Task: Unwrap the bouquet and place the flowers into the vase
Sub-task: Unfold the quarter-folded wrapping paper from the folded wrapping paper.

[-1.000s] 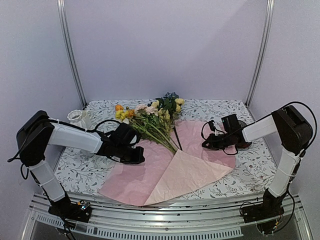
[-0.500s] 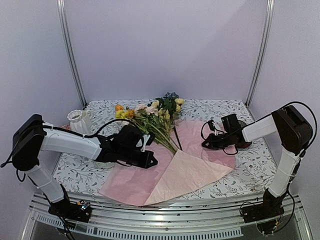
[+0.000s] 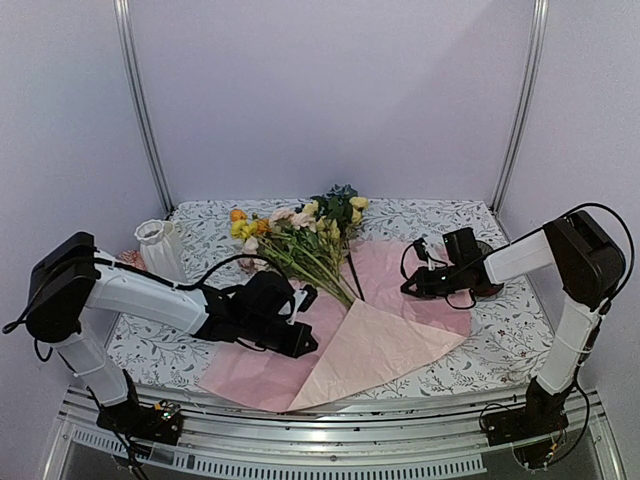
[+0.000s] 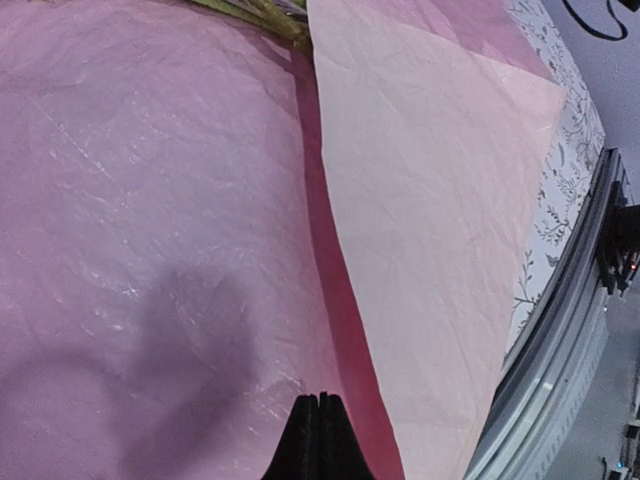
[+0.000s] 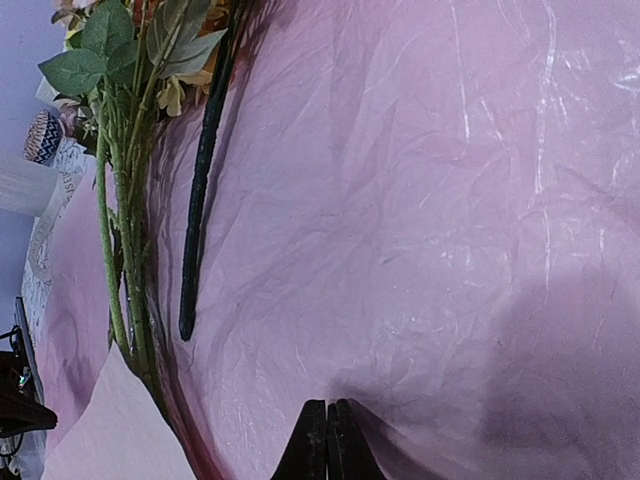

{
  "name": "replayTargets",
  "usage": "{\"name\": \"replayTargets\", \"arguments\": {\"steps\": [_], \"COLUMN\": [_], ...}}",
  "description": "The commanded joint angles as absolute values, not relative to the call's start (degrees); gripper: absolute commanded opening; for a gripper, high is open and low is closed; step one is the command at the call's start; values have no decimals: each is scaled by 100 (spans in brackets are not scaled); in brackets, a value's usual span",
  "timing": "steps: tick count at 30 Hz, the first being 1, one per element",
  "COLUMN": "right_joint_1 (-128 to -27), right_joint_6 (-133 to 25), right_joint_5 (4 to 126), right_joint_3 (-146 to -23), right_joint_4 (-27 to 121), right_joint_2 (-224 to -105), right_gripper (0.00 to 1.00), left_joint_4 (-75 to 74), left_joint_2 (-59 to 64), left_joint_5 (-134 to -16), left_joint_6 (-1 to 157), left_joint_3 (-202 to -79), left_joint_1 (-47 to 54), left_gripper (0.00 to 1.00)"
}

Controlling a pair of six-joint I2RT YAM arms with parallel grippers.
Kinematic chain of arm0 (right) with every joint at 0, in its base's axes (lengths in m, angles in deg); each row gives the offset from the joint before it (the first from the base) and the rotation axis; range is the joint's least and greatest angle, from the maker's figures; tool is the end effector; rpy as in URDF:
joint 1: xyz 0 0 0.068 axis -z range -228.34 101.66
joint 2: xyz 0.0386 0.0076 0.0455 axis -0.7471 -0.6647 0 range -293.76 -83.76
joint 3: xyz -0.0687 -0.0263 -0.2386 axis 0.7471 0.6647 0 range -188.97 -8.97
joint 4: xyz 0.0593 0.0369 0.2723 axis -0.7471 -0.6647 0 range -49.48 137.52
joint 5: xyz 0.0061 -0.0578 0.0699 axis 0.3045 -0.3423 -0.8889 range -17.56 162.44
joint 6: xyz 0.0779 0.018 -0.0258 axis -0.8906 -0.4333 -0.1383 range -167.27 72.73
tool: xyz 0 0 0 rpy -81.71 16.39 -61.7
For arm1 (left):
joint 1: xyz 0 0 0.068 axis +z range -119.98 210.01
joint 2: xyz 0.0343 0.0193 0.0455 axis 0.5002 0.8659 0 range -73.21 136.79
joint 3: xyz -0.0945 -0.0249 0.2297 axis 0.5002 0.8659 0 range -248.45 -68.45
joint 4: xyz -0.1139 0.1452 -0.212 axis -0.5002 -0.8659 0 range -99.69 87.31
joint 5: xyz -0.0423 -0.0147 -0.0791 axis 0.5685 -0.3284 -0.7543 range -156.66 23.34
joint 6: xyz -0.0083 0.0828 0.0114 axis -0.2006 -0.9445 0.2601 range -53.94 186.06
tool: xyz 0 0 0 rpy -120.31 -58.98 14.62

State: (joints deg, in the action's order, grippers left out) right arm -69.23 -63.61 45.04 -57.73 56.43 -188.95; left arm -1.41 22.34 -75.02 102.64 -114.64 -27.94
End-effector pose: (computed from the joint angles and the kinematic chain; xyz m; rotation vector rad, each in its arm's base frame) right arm 0.3373 0.1650 0.0540 -0.3292 2.4378 0.8694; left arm 0.1818 -0.3108 0.0805 0.5569 2.5554 -0.8653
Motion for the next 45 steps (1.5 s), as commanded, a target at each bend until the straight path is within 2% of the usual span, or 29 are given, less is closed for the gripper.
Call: {"name": "replayTargets", "arguments": {"steps": [1,8,13,26,37,45], "right_joint_1": [-6915,-6909,-6914,-6912,-6943,-7575], "right_joint_6": [-6277,-6238,-6229,-6215,-6093,-5927], "right_joint_5": [4448,4467,4440,4396,4180,4016], "right_joint_3": [-5713,-5704,-5654,-5578,-5488,-5535], "right_joint_4": [5927,5979,6000,5987,5276,3959], "right_joint_2": [-18989,-19106,-19064,-18863,-17857,-16892], "right_gripper": [3,3,3,3,4,3], "left_joint_4": [56,-118,102,218,-1028,-1808], "left_joint_2": [2278,2524,2529,2321,2801,3546], "left_joint_5": [-7477,-7606,-8238,-9162,-9054,-9056], "left_joint_6": [10266,10242,10199,9420,8633,8200], "left_joint_3": [-11443,-11662,-11731,-12140,-13078,-13751], "left_joint_1": [-2959,-3006,-3055,-3798,-4424,-4653], "left_gripper": [0,0,0,0,0,0]}}
